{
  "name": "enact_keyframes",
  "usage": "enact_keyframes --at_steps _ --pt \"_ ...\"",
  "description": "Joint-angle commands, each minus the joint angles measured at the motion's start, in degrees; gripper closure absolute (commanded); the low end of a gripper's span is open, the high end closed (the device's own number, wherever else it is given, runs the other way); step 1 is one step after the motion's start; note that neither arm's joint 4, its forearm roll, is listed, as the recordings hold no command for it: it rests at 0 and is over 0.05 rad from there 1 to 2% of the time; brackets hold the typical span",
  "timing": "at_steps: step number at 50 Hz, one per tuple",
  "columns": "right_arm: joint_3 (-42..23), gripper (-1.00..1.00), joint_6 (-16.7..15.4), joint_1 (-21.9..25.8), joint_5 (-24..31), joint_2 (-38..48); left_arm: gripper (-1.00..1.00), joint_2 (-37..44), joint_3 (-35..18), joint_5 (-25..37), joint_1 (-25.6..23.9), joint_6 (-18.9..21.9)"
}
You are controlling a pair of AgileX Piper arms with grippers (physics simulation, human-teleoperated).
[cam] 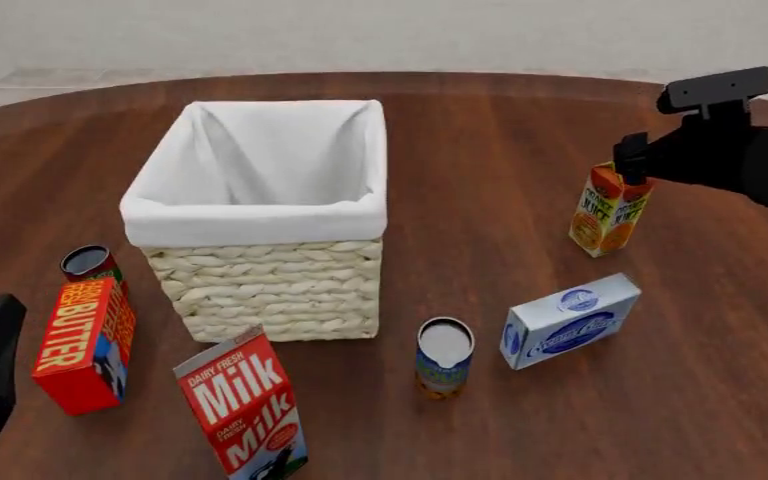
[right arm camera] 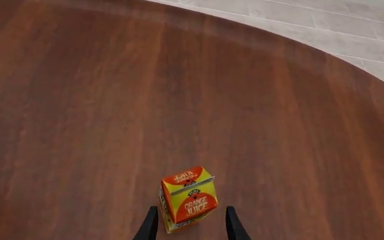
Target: Pick up the orange juice, and put it in the basket.
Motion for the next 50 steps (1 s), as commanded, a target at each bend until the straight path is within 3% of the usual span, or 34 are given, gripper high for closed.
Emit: enact_keyframes --at_steps 1,50 --pt "-1.40 -1.00 -0.25 -0.14 -0.74 2.91 -1.00 0.00 0.00 0.00 0.01 0.00" --pt "-1.80 -1.00 -0.41 -0.98 -2.76 7.90 -1.00 0.01 0.00 0.00 -0.01 0.00"
